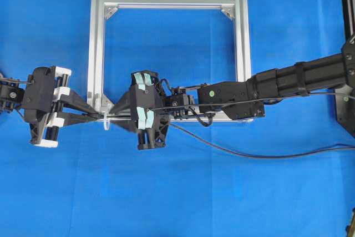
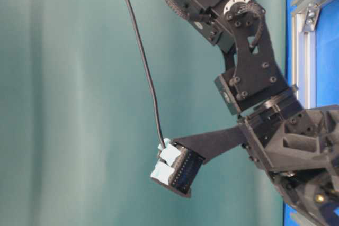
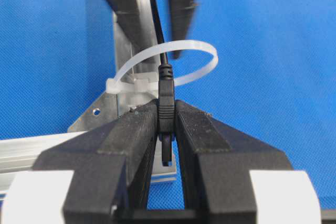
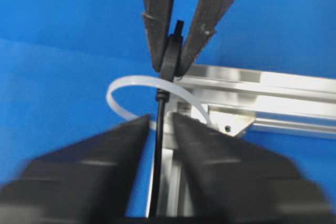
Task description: Insert the wire through the string loop located on the left side.
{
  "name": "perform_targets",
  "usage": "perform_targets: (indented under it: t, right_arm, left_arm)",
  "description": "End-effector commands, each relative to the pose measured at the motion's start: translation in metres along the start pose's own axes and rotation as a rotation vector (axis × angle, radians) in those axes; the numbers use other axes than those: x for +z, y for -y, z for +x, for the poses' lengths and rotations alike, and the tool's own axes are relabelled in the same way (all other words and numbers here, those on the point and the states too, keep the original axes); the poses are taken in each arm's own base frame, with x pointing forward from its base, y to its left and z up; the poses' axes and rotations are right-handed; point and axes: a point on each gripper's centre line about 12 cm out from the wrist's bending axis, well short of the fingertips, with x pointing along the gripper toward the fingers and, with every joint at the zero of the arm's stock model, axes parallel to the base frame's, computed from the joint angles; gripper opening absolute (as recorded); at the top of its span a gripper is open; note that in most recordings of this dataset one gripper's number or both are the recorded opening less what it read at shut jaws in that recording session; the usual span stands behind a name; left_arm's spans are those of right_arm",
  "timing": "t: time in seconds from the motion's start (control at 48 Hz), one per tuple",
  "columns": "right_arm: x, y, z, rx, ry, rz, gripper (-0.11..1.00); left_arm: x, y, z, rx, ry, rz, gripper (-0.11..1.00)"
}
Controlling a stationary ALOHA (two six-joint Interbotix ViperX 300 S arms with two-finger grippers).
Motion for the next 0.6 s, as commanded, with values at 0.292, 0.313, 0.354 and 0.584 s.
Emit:
perform_targets:
  t: [0.292, 0.313, 0.354, 0.584]
  right_arm:
    - [0.026, -0.013, -0.012, 0.023, 0.058, -0.009, 0.96]
    - [0.026, -0.013, -0.012, 0.022, 0.059, -0.006, 0.96]
    - [0.026, -0.012, -0.012, 0.022, 0.058, -0.006, 0.96]
    - [0.026, -0.012, -0.012, 0.023, 0.056, -0.009, 0.96]
  left_arm:
    - [0.006, -0.001, -0.001, 0.002, 0.025, 0.001, 0.08]
    - [0.005, -0.001, -0.001, 0.002, 0.023, 0.000, 0.08]
    - [0.005, -0.001, -0.002, 0.002, 0.023, -0.002, 0.08]
    - [0.001, -0.001, -0.015, -0.003, -0.029, -0.010, 0.08]
